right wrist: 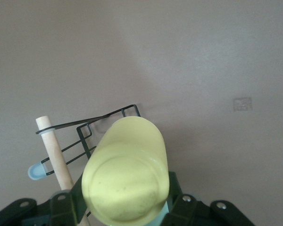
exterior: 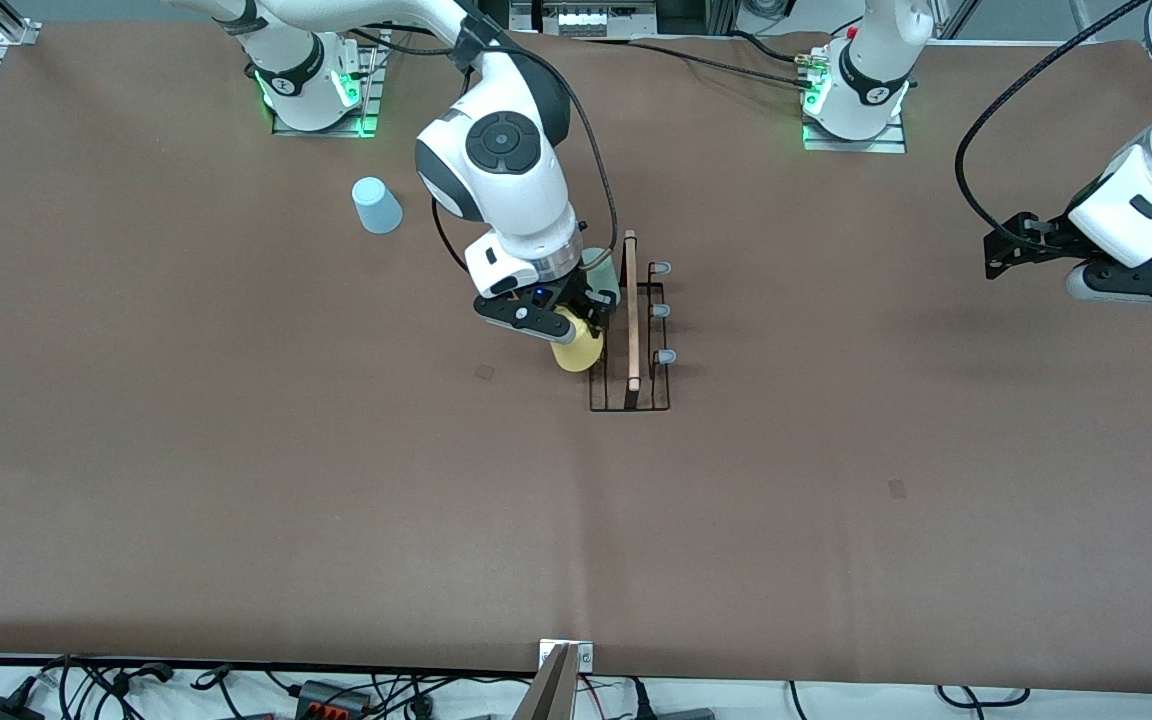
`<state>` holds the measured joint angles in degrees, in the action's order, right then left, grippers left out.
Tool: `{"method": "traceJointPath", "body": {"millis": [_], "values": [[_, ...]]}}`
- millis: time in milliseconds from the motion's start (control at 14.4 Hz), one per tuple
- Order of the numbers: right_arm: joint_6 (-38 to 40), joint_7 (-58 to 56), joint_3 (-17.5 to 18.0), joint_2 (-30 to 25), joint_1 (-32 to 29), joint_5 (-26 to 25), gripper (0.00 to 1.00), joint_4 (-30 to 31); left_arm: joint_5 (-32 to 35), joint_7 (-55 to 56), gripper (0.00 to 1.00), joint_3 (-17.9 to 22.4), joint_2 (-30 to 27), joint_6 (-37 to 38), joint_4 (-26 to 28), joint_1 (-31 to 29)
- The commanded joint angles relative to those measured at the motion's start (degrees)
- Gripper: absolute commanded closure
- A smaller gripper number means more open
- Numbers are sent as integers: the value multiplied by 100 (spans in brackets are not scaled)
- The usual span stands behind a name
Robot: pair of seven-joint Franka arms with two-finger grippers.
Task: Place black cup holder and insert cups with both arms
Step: 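Hang the yellow cup onto a rack peg and open the right gripper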
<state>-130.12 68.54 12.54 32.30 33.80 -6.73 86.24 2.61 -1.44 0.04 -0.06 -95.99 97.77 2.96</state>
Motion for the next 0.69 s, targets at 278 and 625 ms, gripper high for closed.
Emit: {"method": "traceJointPath", "body": {"millis": [278, 625], "values": [[-207, 282, -103, 303, 302, -75, 80, -160, -129, -102, 0, 14, 24, 54, -65, -33], [-234, 239, -226, 391, 390, -75, 77, -160, -129, -102, 0, 14, 24, 54, -65, -24]]}}
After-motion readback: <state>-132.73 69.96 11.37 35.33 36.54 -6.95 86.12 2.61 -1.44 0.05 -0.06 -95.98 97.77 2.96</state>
